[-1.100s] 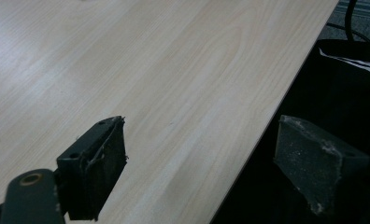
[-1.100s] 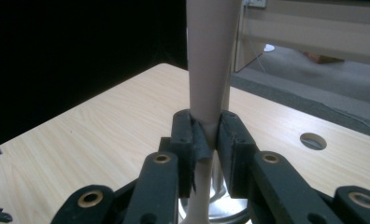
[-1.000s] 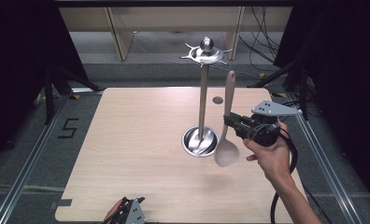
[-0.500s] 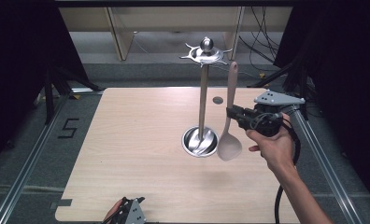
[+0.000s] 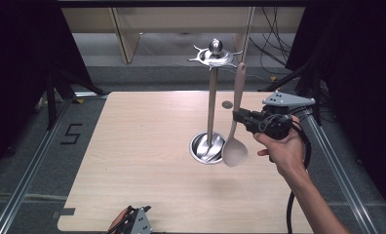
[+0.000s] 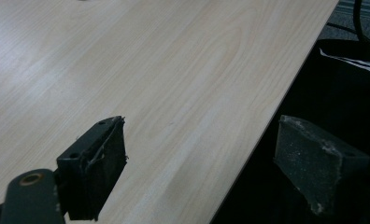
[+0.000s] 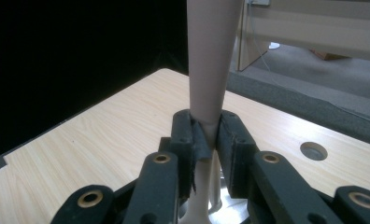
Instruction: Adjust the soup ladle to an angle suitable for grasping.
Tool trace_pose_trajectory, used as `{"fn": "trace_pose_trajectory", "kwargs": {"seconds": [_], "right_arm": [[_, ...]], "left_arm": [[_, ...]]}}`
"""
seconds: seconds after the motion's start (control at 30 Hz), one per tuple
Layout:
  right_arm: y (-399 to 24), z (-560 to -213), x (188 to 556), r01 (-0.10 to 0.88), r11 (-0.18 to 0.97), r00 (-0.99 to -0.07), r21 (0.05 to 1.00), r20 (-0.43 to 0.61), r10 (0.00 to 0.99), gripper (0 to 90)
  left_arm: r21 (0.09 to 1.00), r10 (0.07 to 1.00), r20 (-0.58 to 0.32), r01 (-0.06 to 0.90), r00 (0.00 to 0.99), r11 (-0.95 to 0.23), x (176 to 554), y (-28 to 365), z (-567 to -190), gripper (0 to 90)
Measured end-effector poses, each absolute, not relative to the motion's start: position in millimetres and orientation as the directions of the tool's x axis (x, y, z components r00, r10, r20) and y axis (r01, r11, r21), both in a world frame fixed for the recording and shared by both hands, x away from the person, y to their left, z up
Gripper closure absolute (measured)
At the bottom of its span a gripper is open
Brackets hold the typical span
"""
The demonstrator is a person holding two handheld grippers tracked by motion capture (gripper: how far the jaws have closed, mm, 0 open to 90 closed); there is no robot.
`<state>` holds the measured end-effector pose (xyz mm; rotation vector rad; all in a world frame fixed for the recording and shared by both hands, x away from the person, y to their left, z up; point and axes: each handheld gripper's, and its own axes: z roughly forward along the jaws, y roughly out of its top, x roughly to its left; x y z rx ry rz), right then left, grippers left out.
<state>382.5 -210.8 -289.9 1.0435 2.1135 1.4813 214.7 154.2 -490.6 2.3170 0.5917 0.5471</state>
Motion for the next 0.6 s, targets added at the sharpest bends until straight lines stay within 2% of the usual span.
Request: {"fn": "trace_pose_trajectory", "kwargs": {"seconds": [0.03, 0.23, 0.6], "right_arm": [[-212.6, -289.6, 385.0, 0.341, 0.205, -0.667, 0.918, 0.082, 0.741, 77.7], [-208.4, -291.7, 386.7, 0.361, 0.19, -0.671, 0.913, 0.113, 0.733, 77.7], [-203.9, -291.3, 394.6, 0.379, 0.211, -0.669, 0.901, 0.109, 0.735, 77.6]], "left_arm": [[0.695, 0.545, 0.22, 0.262, 0.809, -0.669, 214.6, 154.2, -490.5, 15.7], [0.699, 0.547, 0.215, 0.264, 0.809, -0.665, 214.5, 154.2, -490.5, 15.7], [0.696, 0.546, 0.217, 0.263, 0.809, -0.668, 214.7, 154.2, -490.7, 15.7]]}}
